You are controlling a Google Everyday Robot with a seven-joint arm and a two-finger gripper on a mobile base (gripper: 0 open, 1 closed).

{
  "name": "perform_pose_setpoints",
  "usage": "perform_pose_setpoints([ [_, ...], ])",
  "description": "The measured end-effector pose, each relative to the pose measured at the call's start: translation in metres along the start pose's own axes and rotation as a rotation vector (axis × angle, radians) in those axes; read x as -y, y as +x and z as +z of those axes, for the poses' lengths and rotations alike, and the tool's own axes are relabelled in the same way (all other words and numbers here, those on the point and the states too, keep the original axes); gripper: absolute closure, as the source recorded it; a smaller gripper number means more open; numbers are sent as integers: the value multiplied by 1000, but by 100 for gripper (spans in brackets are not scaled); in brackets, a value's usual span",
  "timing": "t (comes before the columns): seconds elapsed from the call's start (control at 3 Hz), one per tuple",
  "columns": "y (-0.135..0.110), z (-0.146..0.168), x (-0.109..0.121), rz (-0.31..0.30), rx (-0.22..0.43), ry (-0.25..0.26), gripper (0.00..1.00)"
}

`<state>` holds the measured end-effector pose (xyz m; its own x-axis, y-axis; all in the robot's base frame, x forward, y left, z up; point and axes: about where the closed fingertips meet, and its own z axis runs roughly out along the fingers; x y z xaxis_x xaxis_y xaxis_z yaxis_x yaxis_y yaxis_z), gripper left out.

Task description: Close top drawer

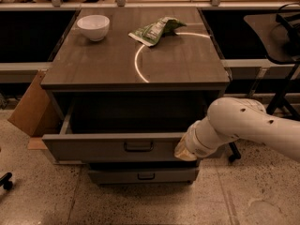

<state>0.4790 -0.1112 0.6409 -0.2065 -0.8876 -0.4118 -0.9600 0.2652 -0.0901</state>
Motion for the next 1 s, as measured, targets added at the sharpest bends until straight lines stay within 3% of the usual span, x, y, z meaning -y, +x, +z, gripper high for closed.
perform_pose_setpoints([
  [0.33, -6, 9, 23, 9, -3, 37, 100],
  [1.0, -14, 23, 62, 43, -15, 61, 100],
])
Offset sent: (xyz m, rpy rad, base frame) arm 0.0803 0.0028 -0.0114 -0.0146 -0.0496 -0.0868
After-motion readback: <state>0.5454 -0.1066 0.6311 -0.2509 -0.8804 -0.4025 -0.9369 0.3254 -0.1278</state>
